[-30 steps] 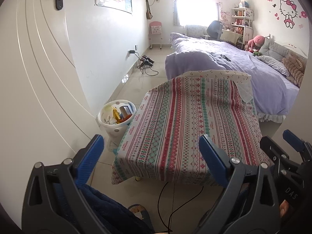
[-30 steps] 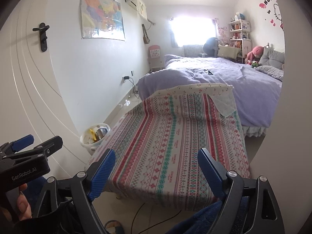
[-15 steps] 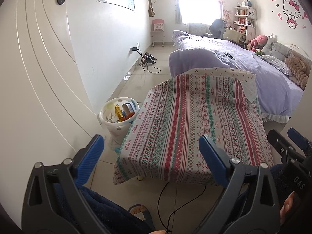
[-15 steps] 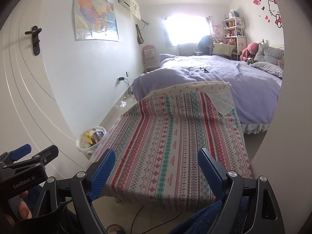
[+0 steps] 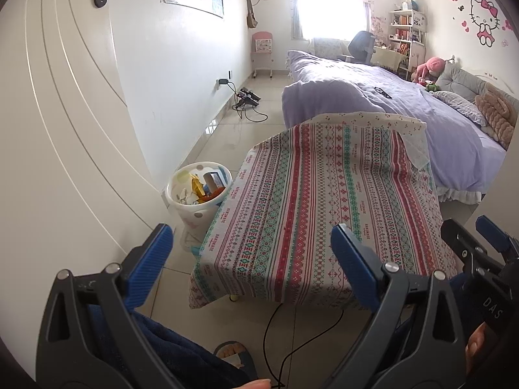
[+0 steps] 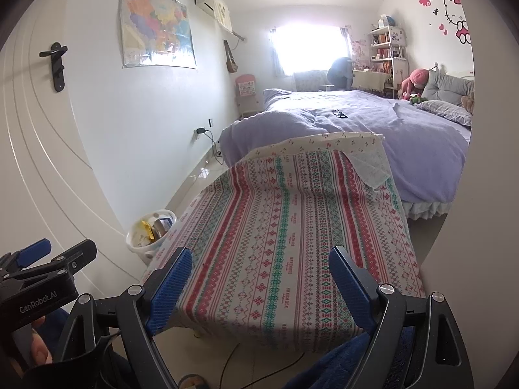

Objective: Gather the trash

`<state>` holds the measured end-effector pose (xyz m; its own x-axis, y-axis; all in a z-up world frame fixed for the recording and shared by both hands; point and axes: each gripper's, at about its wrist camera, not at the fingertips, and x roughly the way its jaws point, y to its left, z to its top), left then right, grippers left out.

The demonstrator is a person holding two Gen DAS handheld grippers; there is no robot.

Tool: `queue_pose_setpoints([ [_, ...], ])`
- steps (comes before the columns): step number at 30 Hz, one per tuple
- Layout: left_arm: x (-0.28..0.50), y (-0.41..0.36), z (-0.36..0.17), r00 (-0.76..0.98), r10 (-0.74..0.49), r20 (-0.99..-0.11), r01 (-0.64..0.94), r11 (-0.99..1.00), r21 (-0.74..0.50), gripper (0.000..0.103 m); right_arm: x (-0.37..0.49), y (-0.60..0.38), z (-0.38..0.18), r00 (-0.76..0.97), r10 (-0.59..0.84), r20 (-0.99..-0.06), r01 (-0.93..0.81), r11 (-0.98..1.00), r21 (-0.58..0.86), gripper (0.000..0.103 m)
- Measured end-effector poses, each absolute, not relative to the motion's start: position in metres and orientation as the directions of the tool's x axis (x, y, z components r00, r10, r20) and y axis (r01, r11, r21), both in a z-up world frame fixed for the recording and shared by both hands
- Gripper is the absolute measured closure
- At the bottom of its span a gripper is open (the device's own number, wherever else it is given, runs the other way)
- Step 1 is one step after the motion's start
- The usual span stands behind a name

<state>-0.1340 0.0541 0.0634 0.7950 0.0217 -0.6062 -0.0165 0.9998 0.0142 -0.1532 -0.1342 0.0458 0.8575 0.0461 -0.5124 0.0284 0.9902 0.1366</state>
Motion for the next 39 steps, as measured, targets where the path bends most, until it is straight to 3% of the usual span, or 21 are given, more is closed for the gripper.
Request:
queue_pose_setpoints([
  [39, -0.129, 0.051, 0.059, 0.771, 0.001, -0.637, 0.001, 1.0, 0.002, 0.005, -0.149, -0.122, 0.039, 0.858, 0.035, -0.512, 0.042, 0.99, 0.138, 0.015],
])
